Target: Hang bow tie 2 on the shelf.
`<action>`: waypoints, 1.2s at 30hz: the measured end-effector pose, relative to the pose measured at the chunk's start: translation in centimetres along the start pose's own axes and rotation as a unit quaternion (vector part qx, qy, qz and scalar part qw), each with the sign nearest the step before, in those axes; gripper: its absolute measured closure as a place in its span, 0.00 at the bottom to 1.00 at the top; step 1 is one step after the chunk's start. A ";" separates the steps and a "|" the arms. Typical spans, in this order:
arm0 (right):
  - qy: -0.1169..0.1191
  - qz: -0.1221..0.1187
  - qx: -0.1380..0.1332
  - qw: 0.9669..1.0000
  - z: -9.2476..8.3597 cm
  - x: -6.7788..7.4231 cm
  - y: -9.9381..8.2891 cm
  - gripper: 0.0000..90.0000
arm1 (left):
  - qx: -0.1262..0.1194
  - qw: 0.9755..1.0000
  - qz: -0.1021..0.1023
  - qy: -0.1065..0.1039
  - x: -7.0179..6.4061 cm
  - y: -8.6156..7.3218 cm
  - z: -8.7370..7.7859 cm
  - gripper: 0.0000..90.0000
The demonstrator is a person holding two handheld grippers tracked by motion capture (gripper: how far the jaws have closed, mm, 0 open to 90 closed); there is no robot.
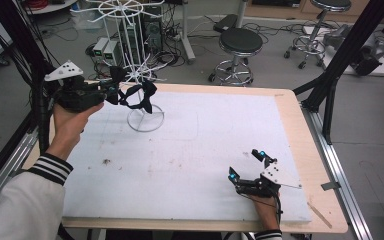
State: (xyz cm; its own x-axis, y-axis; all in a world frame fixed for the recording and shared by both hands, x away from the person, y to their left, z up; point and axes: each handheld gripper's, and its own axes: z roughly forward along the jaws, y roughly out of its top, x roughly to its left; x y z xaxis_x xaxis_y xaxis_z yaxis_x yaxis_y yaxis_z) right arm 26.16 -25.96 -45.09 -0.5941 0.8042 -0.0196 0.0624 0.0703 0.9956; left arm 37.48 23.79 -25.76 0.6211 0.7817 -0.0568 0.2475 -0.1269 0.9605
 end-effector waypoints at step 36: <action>-0.001 -0.001 -0.001 1.000 0.0 0.0 0.0 0.01 | 0.015 1.000 -0.023 0.009 -2.2 -0.1 0.0 0.85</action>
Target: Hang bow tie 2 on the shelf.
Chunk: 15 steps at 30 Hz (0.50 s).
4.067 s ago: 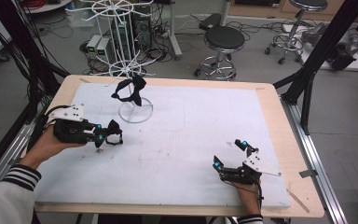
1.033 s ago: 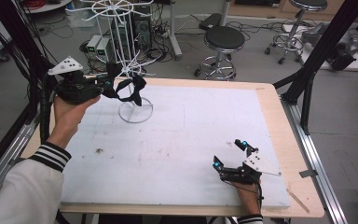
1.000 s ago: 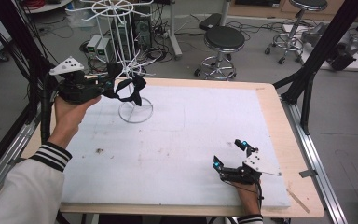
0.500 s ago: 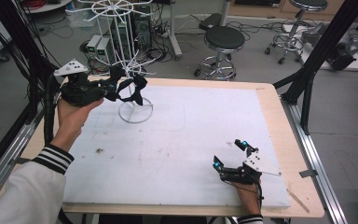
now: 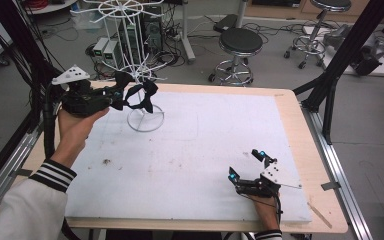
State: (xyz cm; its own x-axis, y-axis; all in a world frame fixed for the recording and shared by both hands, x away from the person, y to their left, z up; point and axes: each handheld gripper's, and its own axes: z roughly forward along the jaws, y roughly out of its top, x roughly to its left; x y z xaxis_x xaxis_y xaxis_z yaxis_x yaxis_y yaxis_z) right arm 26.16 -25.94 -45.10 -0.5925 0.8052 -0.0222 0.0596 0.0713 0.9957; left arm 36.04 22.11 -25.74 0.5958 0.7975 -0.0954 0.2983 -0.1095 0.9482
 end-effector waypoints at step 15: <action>0.002 0.007 0.001 1.000 0.0 0.0 0.0 0.01 | 0.016 0.999 -0.005 0.029 0.9 -0.3 2.3 0.85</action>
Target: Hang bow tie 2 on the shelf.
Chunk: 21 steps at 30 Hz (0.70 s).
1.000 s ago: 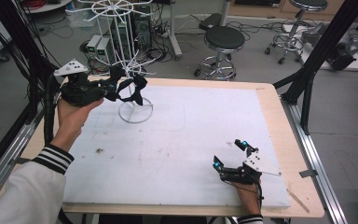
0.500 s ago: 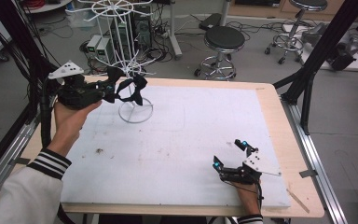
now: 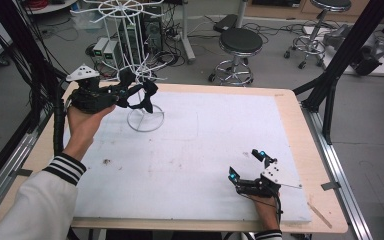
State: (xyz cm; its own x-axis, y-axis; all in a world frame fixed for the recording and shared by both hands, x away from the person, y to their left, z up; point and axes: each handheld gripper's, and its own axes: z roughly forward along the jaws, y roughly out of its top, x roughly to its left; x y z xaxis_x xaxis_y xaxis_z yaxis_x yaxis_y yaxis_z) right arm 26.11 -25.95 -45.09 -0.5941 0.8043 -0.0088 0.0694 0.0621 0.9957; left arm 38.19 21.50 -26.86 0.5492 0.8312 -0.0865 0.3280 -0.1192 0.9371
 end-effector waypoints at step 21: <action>0.001 0.001 -0.001 1.000 0.0 0.0 0.0 0.01 | -0.010 0.996 0.085 -0.015 -0.9 0.4 0.3 0.13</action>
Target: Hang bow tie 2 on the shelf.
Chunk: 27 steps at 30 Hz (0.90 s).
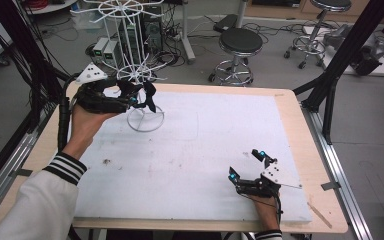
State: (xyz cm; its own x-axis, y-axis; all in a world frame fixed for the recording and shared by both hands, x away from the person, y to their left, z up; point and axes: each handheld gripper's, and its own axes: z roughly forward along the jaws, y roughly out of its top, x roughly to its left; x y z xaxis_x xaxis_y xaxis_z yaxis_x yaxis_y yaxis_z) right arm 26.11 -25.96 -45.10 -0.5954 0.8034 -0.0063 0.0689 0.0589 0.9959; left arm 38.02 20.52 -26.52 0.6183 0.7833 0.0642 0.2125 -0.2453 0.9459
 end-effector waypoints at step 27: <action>-0.011 -0.003 -0.002 1.000 0.0 0.0 0.0 0.01 | -0.136 0.987 0.055 -0.067 -1.6 -10.3 -7.5 0.11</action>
State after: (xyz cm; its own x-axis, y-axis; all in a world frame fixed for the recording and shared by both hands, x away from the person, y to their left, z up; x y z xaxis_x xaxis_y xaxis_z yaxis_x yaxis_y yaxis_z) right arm 26.10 -25.98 -45.12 -0.5781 0.8158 -0.0134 0.0633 0.0611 0.9961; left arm 29.17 26.07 -34.00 0.7242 0.6741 0.1455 -0.0608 -0.1477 0.9872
